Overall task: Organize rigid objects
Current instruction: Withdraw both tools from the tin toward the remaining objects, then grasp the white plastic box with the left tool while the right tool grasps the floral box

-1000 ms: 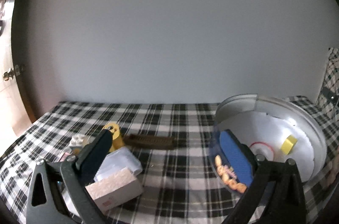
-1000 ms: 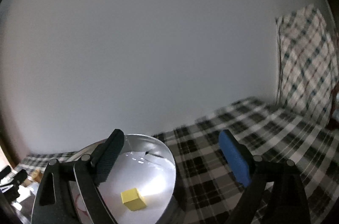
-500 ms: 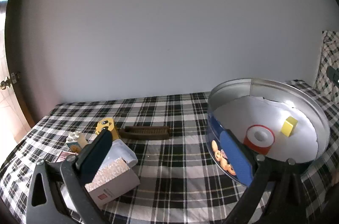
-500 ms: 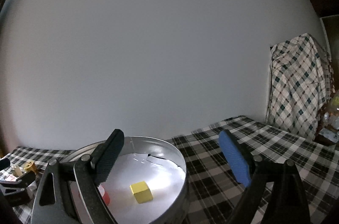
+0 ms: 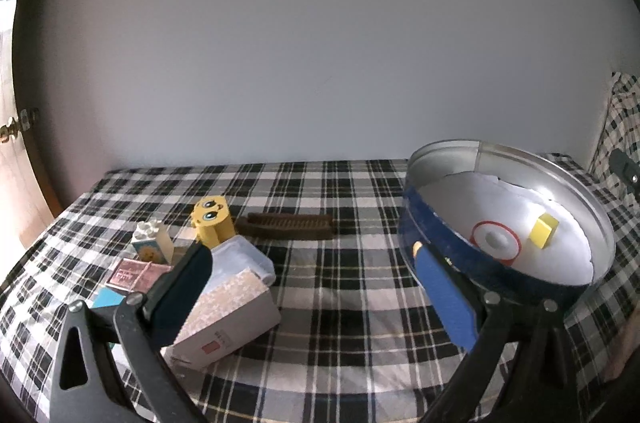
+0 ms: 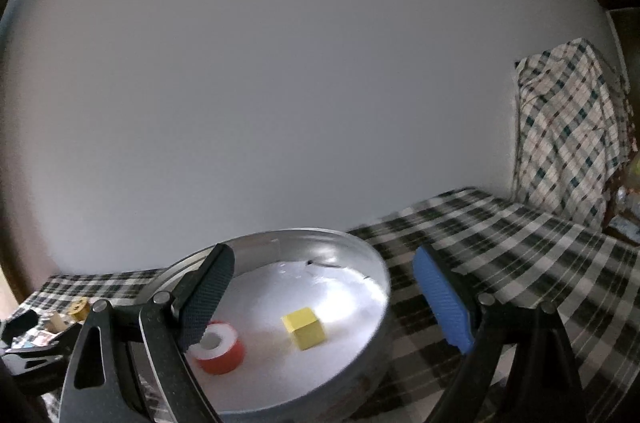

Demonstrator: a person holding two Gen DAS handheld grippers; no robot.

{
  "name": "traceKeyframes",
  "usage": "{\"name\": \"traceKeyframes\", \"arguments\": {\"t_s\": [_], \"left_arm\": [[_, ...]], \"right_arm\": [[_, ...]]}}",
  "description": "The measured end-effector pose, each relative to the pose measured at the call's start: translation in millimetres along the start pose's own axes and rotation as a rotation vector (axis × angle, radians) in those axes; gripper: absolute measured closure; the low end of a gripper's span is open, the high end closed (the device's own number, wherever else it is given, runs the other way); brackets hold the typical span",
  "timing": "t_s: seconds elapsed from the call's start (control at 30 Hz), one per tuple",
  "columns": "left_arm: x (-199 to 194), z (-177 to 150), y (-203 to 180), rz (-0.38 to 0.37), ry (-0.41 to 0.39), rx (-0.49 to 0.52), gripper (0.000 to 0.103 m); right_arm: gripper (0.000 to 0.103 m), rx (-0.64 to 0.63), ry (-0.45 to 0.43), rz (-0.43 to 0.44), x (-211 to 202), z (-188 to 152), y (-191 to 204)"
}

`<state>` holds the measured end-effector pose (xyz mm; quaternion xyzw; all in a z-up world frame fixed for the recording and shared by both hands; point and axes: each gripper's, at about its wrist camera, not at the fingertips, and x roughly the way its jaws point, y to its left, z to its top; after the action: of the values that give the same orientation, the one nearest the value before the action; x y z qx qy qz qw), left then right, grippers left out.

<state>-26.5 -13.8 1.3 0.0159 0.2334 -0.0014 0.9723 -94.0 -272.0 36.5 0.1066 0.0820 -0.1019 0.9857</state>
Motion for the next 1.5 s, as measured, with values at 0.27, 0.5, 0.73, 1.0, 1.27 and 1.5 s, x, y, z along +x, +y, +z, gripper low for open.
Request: {"name": "traceKeyframes", "arguments": {"t_s": [0.27,0.5,0.73,1.0,1.27,1.5], "left_arm": [[-8.9,-8.0,25.3,0.014,0.018,-0.008,0.0],[-9.9,-13.4,57.1,0.053,0.053,-0.051,0.0],[-9.4,-19.7,84.5,0.074,0.098,-0.079,0.0],[-17.0,-34.9,128.0,0.103,0.174,-0.118,0.0],[-19.3,-58.2,175.9,0.04,0.292,-0.223,0.0],[-23.2,-66.6,191.1,0.013,0.315,-0.262,0.001]], "right_arm": [[0.01,-0.044,0.052,0.105,-2.1,-14.1,50.1],[0.01,-0.112,0.099,0.2,-3.4,-27.8,96.2],[0.01,-0.141,0.143,0.265,-1.2,-38.8,125.7],[0.01,-0.207,0.218,0.334,0.1,-52.9,162.2],[0.01,-0.221,0.45,0.46,24.8,-72.4,197.7],[0.01,-0.321,0.546,0.582,25.6,-91.8,236.1]]}}
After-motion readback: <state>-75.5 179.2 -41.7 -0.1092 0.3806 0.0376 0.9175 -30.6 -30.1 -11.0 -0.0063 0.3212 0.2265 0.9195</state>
